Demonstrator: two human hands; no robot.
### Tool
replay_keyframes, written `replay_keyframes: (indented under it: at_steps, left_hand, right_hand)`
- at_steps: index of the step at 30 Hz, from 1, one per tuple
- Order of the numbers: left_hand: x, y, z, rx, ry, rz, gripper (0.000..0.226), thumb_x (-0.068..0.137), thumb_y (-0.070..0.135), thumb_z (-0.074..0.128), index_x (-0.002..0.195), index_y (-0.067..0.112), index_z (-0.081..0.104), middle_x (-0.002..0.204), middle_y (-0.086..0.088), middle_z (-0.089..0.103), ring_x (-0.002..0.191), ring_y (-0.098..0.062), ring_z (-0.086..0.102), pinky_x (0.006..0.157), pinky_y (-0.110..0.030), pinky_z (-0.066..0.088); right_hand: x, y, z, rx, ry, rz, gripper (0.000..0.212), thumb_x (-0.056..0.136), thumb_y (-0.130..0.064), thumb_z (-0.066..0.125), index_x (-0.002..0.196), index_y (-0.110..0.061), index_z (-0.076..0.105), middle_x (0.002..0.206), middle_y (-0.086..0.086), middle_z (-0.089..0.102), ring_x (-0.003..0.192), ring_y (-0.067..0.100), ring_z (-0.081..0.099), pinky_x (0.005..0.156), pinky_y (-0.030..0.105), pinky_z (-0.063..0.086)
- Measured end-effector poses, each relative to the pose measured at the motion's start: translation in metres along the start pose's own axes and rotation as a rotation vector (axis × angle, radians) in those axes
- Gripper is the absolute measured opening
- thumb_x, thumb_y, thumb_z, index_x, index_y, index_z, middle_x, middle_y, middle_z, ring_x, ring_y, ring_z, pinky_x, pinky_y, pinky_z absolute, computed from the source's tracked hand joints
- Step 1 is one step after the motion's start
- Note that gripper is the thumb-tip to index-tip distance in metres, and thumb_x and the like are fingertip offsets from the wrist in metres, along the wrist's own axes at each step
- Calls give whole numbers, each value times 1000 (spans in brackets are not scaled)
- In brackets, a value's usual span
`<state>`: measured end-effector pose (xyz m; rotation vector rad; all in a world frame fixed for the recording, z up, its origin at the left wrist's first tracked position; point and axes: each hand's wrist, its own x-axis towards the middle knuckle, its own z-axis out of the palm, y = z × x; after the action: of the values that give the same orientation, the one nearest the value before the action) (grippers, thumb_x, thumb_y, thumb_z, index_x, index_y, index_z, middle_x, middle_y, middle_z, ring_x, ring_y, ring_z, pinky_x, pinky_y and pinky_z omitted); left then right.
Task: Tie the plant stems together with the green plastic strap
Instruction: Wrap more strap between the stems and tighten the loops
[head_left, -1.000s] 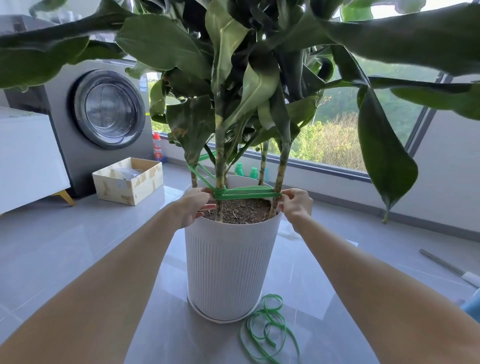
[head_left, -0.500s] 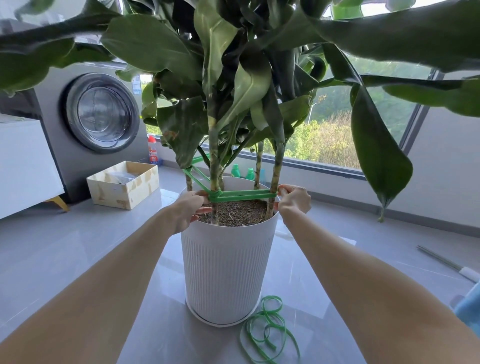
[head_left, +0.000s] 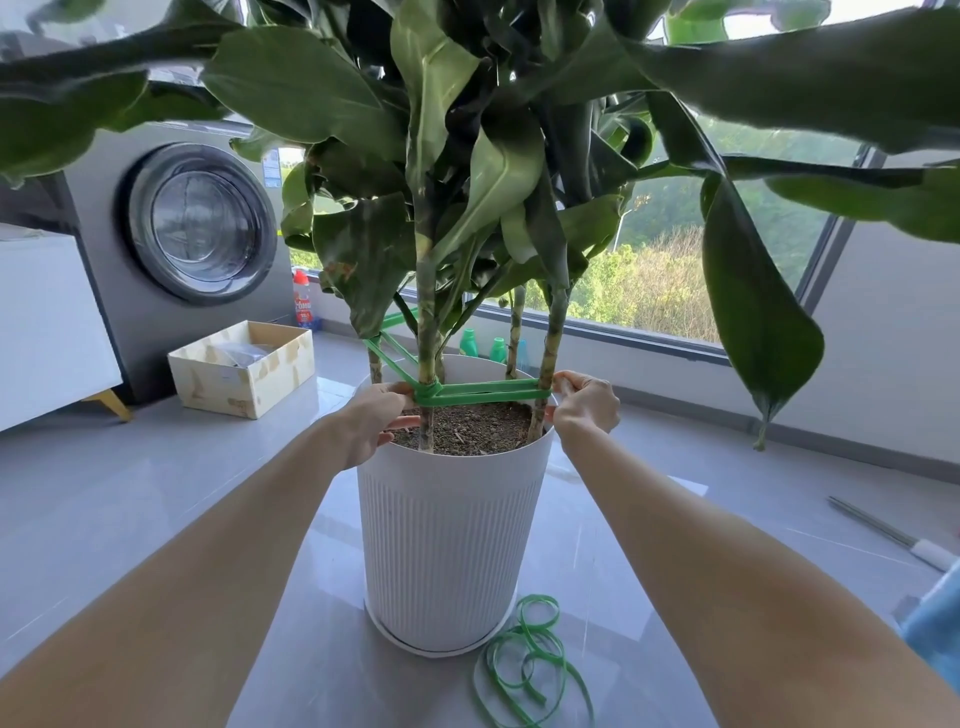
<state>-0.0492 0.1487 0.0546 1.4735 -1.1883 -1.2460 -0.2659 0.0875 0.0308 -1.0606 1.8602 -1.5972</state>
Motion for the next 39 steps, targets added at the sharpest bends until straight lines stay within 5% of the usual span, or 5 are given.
replay_keyframes:
  at_steps: [12, 19, 28, 31, 39]
  left_hand:
    - [-2, 0, 1, 30, 14, 7, 20, 99, 18, 44, 95, 27, 61, 93, 9, 64, 81, -6, 58, 63, -26, 29]
    - [-8, 3, 0, 55, 10, -2, 20, 99, 18, 45, 109, 23, 62, 96, 6, 63, 83, -9, 56, 62, -25, 31]
    - [-19, 5, -4, 123, 6, -27, 34, 99, 29, 44, 131, 17, 52, 130, 1, 54, 97, -14, 55, 84, -33, 34]
    - [-25, 6, -7, 136, -5, -35, 36, 100, 30, 40, 133, 16, 48, 132, 1, 52, 104, -16, 54, 87, -34, 34]
    - [-36, 9, -13, 109, -67, -68, 34, 101, 33, 37, 129, 18, 49, 128, 8, 57, 106, -16, 50, 94, -36, 35]
  right_hand:
    - [-8, 1, -10, 106, -55, 31, 42, 92, -10, 61, 56, -32, 61, 75, -3, 68, 78, 29, 70, 75, 41, 59]
    - [-25, -5, -19, 183, -86, 78, 15, 92, -6, 60, 88, -11, 73, 83, 6, 70, 74, 31, 71, 59, 30, 60]
    - [-38, -11, -24, 141, -85, 118, 27, 91, -14, 63, 64, -21, 66, 66, 2, 68, 74, 25, 71, 77, 37, 59]
    - [-47, -13, -20, 56, -77, 98, 12, 89, -23, 65, 90, -18, 76, 77, 4, 72, 76, 23, 70, 78, 37, 58]
    - [-66, -12, -27, -304, -202, -149, 36, 92, -12, 43, 118, -19, 66, 115, 6, 66, 84, 25, 61, 66, 34, 48]
